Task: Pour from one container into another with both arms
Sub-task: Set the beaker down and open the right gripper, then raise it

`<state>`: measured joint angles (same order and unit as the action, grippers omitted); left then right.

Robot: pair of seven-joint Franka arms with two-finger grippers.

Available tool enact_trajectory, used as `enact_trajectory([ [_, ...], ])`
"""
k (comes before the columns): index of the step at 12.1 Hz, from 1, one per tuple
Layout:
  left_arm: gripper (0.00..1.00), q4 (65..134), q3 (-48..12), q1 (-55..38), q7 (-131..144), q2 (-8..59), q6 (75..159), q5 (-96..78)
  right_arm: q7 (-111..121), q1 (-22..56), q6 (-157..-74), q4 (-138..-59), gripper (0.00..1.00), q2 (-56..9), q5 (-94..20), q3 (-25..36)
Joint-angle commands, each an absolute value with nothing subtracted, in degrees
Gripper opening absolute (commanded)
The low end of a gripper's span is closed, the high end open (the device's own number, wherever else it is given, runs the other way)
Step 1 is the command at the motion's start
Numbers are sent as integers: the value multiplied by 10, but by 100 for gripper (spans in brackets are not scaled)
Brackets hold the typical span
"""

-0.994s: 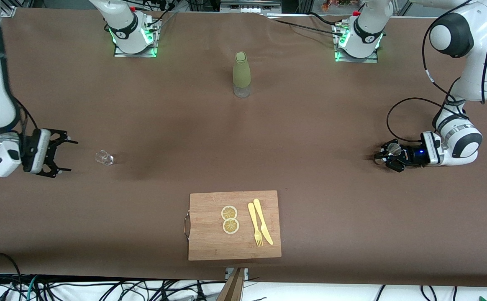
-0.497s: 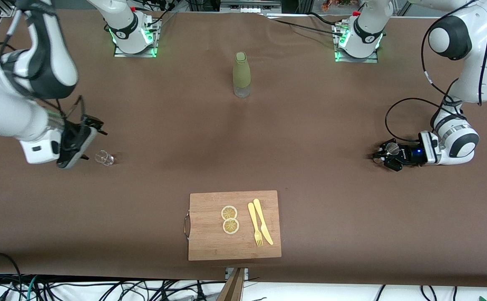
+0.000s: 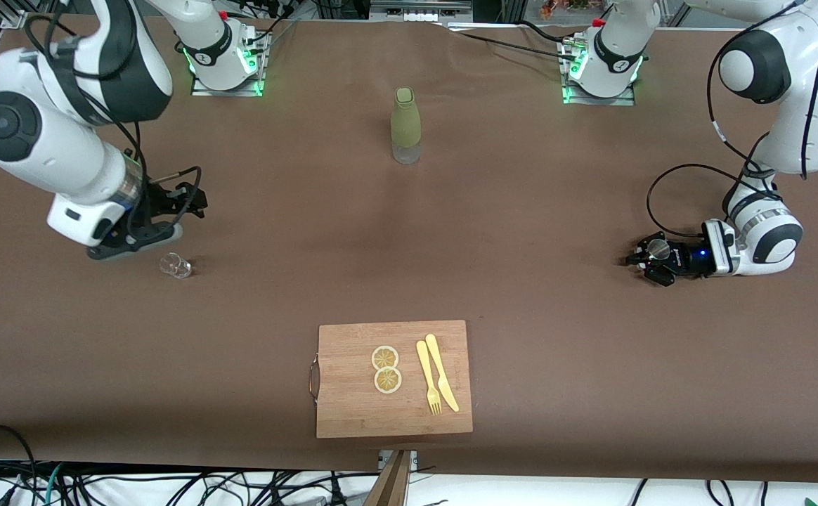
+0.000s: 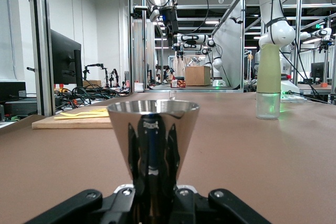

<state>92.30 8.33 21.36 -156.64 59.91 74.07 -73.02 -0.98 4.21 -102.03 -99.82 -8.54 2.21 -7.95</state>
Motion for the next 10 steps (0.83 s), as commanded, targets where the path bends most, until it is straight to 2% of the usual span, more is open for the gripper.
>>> enact_trajectory([
  [1,25,911,85,218,-1629,607,726,-706,-130,36,-968,-1007,100,-37,30,-77],
  [3,47,911,85,218,-1630,607,726,-700,-126,33,-913,-985,100,-19,22,-34],
  [4,69,911,84,218,-1630,607,727,-699,-120,33,-883,-967,100,-17,22,-15],
  [5,100,911,85,218,-1630,608,726,-699,-106,32,-871,-951,100,-11,21,5],
  [8,100,911,87,218,-1630,608,726,-686,-51,31,-852,-943,100,2,19,43],
  [10,100,910,97,217,-1629,608,726,-684,-17,30,-897,-961,100,5,8,45],
])
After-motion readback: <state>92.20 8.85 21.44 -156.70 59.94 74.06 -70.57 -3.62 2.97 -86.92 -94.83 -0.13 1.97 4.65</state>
